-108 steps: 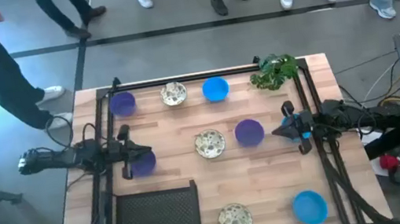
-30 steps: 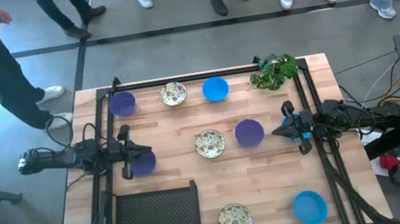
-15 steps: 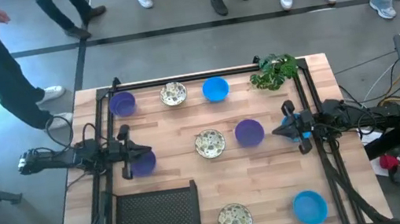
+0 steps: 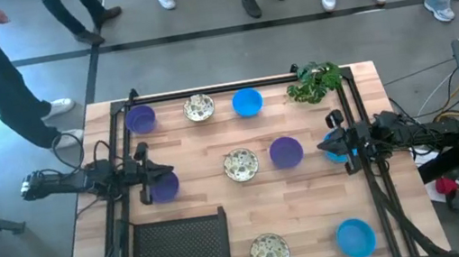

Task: Pick & Place Mini bowls
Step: Put the top yellow patterned bowl on the shelf

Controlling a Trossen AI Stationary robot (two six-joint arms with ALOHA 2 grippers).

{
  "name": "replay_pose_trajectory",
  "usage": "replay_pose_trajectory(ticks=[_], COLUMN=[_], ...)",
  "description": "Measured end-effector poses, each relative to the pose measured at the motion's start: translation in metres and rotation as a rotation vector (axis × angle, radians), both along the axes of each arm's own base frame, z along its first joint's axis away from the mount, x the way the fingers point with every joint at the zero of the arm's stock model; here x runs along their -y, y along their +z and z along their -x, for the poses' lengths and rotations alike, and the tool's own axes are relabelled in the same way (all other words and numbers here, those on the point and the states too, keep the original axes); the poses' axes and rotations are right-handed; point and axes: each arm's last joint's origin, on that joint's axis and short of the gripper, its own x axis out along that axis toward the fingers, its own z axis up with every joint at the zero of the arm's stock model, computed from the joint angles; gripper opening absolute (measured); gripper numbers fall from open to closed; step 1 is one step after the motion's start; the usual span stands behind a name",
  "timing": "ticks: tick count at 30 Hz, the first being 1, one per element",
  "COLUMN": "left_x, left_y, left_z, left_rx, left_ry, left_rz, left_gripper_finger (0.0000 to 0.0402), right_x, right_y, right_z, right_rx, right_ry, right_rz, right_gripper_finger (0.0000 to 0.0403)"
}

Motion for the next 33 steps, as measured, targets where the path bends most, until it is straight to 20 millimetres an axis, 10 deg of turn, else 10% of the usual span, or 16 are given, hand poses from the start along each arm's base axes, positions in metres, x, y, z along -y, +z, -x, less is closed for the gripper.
replay_pose_trajectory(ticks=[17, 33], left_x=[-0.006, -0.010], left_y=[0.016, 0.054], left_z=[0.003, -0.009], left_rx=[0.163, -0.063], left_ry=[0.191, 0.417], left_rz=[0.094, 0.056], left_gripper_finger=[0.0000, 0.0000], right_x=[0.012, 0.016], right_y=[0.002, 0.001], right_z=[0.001, 0.003], right_rx=[0.030, 0.021], right_ry=[-0.374, -0.563], right_rz=[-0.226, -0.146], right_gripper_finger=[0.0008, 0.0008])
